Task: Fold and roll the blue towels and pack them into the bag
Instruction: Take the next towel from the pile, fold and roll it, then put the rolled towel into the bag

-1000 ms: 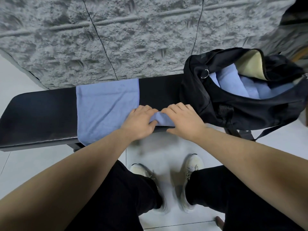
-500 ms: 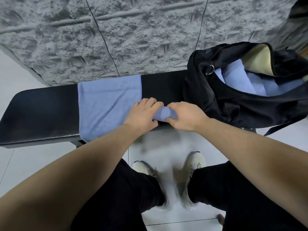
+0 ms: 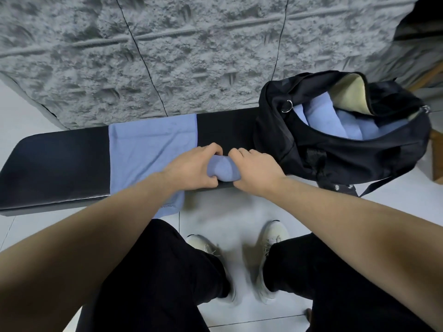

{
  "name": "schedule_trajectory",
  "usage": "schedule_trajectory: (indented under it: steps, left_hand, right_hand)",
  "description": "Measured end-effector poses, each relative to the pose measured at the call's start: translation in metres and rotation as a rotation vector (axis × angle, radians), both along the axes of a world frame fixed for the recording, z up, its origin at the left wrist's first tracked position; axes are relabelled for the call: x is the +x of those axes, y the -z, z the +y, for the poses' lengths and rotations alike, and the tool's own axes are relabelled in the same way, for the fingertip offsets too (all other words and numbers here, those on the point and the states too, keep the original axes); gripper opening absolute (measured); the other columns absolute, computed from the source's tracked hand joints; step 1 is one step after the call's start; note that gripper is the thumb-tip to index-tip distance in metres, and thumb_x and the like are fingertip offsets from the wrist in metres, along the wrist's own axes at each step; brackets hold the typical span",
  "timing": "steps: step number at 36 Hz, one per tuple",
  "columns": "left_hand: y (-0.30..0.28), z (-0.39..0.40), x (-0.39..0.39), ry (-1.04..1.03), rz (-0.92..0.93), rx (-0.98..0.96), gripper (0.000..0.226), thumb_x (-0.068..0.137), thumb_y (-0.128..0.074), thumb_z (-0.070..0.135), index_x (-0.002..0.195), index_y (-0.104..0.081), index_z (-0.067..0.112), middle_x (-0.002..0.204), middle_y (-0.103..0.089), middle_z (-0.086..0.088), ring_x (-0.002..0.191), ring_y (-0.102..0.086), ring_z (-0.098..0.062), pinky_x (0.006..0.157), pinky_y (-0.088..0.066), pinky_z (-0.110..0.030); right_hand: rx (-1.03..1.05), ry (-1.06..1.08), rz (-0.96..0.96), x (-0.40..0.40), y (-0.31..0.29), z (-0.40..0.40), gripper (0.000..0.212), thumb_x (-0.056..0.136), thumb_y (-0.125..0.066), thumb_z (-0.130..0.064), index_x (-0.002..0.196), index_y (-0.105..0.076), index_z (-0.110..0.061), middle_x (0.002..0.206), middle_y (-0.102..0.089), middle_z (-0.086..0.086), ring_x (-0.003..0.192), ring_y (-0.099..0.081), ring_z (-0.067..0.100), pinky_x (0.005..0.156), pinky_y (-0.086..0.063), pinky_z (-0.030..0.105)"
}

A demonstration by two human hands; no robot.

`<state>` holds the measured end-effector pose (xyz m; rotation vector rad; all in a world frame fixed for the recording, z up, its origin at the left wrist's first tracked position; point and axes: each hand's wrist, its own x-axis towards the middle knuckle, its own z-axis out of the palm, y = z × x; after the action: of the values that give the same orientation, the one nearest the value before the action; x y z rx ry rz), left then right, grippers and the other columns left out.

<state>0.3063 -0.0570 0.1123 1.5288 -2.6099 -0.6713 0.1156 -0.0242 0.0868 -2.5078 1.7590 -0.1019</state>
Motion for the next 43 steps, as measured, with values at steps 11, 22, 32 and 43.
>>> schedule_trajectory:
  steps: [11, 22, 32, 43]
  left_hand:
    - [-0.023, 0.016, -0.023, -0.304, 0.536, -0.089, 0.051, 0.081, -0.067, 0.016, 0.129, -0.053, 0.028, 0.132, -0.042, 0.004, 0.115, -0.050, -0.012, 0.093, -0.044, -0.025]
    - [-0.060, 0.046, -0.093, -0.678, 1.235, 0.497, 0.047, 0.092, -0.066, 0.025, 0.129, -0.042, 0.042, 0.130, -0.055, -0.002, 0.111, -0.063, -0.024, 0.080, -0.059, -0.049]
    - [-0.083, 0.036, -0.144, -0.507, 1.110, 0.435, 0.031, 0.083, -0.067, 0.048, 0.107, -0.053, 0.061, 0.136, -0.051, -0.004, 0.110, -0.064, -0.020, 0.078, -0.060, -0.039]
    - [-0.096, -0.006, -0.222, -0.375, 0.867, 0.270, 0.049, 0.093, -0.063, 0.031, 0.138, -0.042, 0.030, 0.136, -0.041, 0.003, 0.112, -0.054, -0.015, 0.090, -0.051, -0.030]
  right_hand:
    - [0.347, 0.331, -0.390, -0.021, -0.063, 0.012, 0.048, 0.075, -0.064, -0.037, 0.113, -0.037, -0.024, 0.081, -0.063, 0.000, 0.070, -0.061, 0.023, 0.064, -0.055, 0.038]
    - [0.293, 0.370, -0.411, -0.038, -0.106, 0.037, 0.066, 0.073, -0.072, -0.044, 0.122, -0.031, -0.029, 0.090, -0.061, -0.003, 0.075, -0.059, 0.020, 0.072, -0.052, 0.038]
    - [0.532, 0.321, -0.743, -0.099, -0.150, 0.044, 0.082, 0.077, -0.073, -0.052, 0.144, -0.026, -0.044, 0.136, -0.046, -0.012, 0.115, -0.053, 0.009, 0.092, -0.044, 0.023]
    - [0.471, 0.482, -0.767, -0.181, -0.160, 0.016, 0.073, 0.083, -0.070, -0.030, 0.146, -0.035, -0.039, 0.141, -0.043, -0.006, 0.119, -0.051, 0.016, 0.098, -0.046, 0.031]
